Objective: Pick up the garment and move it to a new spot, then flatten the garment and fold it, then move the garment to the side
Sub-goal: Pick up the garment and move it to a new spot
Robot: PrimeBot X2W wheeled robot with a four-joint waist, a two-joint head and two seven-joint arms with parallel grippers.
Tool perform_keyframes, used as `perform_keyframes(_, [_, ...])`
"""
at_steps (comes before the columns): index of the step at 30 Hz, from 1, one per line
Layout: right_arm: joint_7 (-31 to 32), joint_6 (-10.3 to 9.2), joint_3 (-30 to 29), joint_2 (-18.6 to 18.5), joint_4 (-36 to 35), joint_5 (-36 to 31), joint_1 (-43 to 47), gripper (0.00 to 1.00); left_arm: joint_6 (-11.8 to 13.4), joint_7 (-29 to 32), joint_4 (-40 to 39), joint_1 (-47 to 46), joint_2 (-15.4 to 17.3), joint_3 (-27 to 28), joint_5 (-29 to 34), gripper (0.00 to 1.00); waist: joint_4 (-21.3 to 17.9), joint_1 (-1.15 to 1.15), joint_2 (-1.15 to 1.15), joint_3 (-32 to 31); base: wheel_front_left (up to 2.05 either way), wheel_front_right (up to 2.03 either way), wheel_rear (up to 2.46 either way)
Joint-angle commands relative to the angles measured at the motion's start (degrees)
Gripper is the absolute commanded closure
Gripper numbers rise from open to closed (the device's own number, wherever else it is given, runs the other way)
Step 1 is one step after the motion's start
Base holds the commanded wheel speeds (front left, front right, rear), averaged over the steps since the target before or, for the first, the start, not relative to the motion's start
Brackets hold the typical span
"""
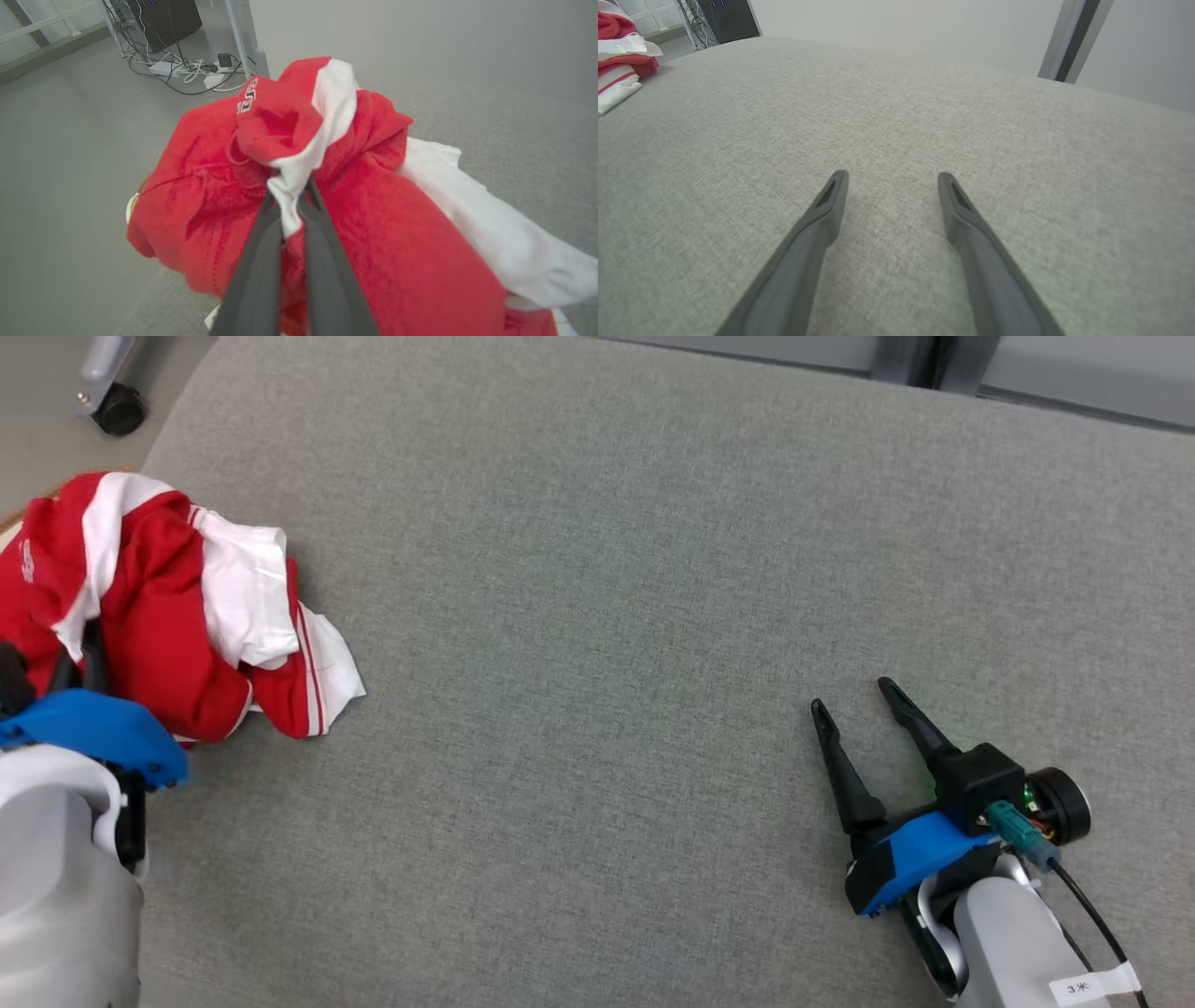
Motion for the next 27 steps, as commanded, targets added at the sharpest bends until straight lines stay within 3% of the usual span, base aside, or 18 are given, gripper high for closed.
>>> perform_keyframes(1, [0.13,-0.09,-0.93,-0.53,0.98,0.43,1.74,0.0,-0.02,-0.36,-1.58,-1.19,0.74,-0.85,-0.35,1.0,-0.23,0.0,0.0,-0.98,0.0,0.0,0.0])
perform_keyframes(7, [0.08,-0.06,-1.28,0.88,0.53,1.76,3.54,0.0,-0.03,-0.39,-15.08,0.57,2.06,-2.87,0.14,1.0,-1.86,0.0,0.0,-5.7,0.0,0.0,0.0])
perform_keyframes(13, [0.06,-0.06,-2.55,1.43,0.64,3.61,6.5,0.0,-0.03,-0.37,-26.3,1.56,1.4,-8.99,0.77,1.0,-6.38,0.0,0.0,-11.22,0.0,0.0,0.0])
perform_keyframes(22, [0.07,-0.06,-1.4,1.41,0.95,6.39,9.98,0.0,-0.03,-0.38,-38.63,2.4,-3.95,-21.84,-2.63,1.0,-17.1,0.0,0.0,-15.93,0.0,0.0,0.0])
perform_keyframes(27, [0.06,-0.06,-1.35,1.39,0.82,6.68,11.15,0.0,-0.04,-0.38,-42.18,3.32,-9.39,-26.38,-5.95,1.0,-23.39,0.0,0.0,-16.79,0.0,0.0,0.0])
